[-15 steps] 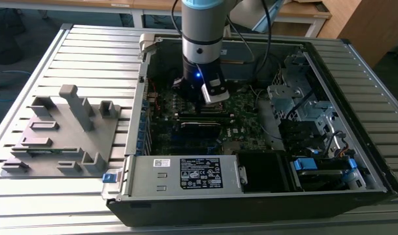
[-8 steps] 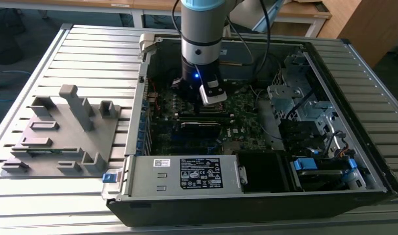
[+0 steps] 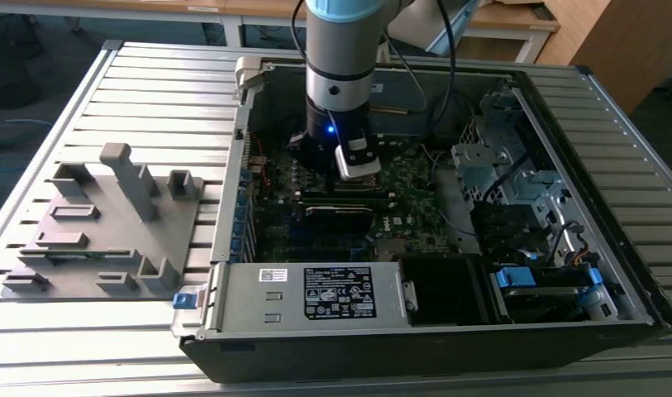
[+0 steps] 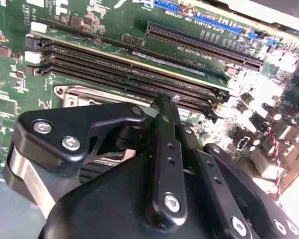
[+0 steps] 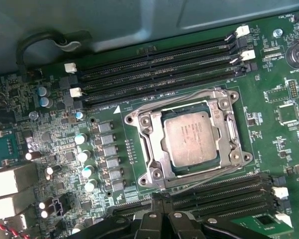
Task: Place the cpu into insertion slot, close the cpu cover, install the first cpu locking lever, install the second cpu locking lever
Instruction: 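Install the second cpu locking lever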
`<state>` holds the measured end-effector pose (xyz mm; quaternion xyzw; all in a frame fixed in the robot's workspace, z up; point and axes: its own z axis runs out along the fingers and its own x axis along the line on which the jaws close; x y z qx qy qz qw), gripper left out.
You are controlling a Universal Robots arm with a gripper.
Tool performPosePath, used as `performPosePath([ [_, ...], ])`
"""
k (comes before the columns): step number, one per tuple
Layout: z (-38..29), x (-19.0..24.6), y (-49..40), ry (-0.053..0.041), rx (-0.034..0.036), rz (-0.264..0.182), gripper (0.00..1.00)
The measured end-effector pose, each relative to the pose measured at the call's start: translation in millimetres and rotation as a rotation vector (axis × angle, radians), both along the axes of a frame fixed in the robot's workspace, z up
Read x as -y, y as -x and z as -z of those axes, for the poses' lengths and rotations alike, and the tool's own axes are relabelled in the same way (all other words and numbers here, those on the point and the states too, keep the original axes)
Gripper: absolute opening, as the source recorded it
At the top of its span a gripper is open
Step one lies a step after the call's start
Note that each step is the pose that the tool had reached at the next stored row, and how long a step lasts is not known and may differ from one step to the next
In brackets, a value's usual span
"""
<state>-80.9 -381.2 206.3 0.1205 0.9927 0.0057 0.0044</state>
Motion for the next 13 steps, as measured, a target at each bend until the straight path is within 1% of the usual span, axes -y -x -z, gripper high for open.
performPosePath([
  [2,0.9,0.0,0.0,-0.0086,-0.0018,0.000,0.10],
  [7,1.5,0.0,0.0,-0.0100,-0.0019,0.000,0.10],
  [8,2.1,0.2,0.0,-0.0136,-0.0020,0.000,0.10],
  [10,3.0,0.1,0.0,-0.0251,-0.0020,0.000,0.10],
  [13,3.2,0.7,0.0,-0.0330,-0.0021,0.000,0.10],
])
